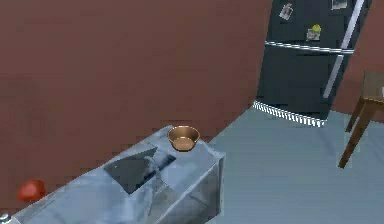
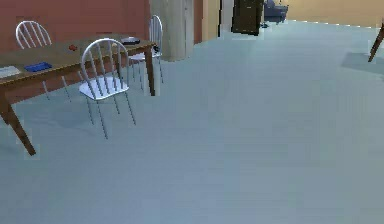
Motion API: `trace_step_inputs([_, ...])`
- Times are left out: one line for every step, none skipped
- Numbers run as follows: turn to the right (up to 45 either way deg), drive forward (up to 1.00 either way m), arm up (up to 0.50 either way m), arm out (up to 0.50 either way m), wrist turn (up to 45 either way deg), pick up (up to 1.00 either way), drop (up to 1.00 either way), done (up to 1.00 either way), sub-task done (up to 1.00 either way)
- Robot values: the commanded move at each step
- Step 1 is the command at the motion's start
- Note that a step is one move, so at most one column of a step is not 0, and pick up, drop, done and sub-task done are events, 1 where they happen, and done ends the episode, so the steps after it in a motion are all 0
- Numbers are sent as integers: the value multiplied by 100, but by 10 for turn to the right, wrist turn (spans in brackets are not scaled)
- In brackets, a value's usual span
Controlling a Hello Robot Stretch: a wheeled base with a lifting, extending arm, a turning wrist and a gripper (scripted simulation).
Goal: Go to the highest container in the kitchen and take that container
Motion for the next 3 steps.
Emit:
trace_step_inputs([210, 0, 0, 0, 0, 0, 0, 0, 0])
trace_step_inputs([0, 85, 0, 0, 0, 0, 0, 0, 0])
trace_step_inputs([-450, 0, 0, 0, 0, 0, 0, 0, 0])
